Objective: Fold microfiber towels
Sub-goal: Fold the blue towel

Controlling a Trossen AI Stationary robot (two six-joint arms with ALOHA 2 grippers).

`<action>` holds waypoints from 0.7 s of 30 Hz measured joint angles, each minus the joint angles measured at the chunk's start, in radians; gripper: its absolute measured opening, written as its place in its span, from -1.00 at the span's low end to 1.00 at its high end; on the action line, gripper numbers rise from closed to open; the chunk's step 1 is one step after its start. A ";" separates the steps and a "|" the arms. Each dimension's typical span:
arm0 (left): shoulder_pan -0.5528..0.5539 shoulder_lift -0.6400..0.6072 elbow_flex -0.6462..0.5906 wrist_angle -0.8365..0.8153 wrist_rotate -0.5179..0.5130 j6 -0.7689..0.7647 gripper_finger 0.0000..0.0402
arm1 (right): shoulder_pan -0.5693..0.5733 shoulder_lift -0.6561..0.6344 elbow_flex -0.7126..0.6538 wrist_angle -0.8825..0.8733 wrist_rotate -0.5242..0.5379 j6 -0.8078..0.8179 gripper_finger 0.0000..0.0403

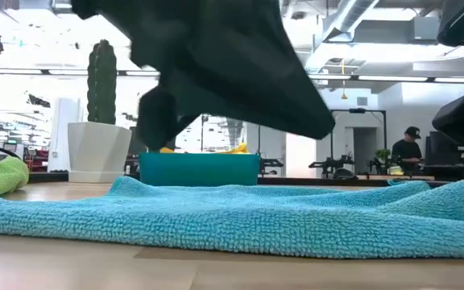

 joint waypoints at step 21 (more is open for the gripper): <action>0.002 0.090 0.054 0.067 0.070 -0.010 -1.00 | 0.016 -0.002 0.076 0.056 -0.096 0.006 -0.66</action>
